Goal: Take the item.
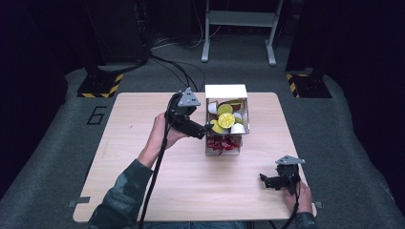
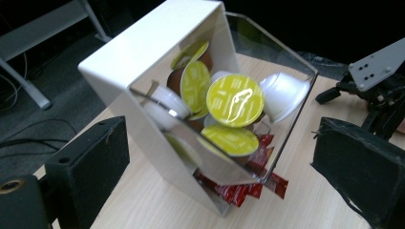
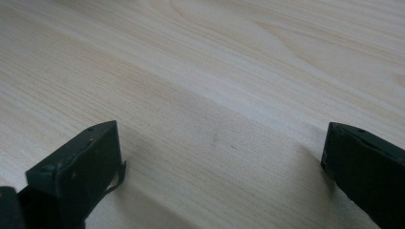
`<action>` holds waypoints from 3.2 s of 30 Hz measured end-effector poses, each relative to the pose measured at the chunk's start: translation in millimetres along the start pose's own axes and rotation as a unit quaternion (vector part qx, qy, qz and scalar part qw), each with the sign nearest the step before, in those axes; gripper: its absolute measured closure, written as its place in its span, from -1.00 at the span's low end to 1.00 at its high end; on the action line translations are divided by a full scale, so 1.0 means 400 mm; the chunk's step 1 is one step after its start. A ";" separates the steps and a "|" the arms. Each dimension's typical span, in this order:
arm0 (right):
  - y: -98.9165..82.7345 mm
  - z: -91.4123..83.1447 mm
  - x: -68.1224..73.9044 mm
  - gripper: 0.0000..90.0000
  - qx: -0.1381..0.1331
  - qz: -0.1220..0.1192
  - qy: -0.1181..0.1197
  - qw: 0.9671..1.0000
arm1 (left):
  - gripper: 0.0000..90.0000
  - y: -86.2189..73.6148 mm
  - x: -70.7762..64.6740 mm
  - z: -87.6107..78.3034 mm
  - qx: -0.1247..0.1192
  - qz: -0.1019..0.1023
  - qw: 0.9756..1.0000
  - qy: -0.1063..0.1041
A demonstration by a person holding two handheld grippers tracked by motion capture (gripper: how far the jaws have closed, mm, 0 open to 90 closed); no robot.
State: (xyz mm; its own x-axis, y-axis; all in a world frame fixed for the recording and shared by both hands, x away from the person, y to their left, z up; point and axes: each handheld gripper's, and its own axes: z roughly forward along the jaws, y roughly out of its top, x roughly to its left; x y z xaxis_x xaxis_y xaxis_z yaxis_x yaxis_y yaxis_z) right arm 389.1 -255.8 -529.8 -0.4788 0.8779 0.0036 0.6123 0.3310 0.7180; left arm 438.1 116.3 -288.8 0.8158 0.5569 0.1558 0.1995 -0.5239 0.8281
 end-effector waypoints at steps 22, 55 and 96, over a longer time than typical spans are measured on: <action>0.000 0.000 0.000 -1.00 0.000 -0.001 -0.001 1.000 | -0.61 0.038 -0.011 0.144 0.032 0.042 0.998 -0.032; 0.000 0.001 0.000 -1.00 -0.001 0.000 -0.002 1.000 | -0.27 0.050 -0.026 0.224 0.084 0.093 0.991 -0.050; 0.000 0.000 -0.001 -1.00 -0.001 -0.002 0.000 1.000 | -0.18 0.065 -0.028 0.270 0.163 0.137 0.977 -0.002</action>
State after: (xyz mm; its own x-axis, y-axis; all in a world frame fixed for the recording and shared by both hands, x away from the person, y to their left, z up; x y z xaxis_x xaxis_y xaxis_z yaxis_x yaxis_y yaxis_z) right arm 389.5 -256.0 -529.9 -0.4818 0.8763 0.0002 0.6094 0.3348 0.7187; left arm 492.7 26.6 -327.2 0.8644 0.3657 0.3451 0.1354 -0.8302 0.5408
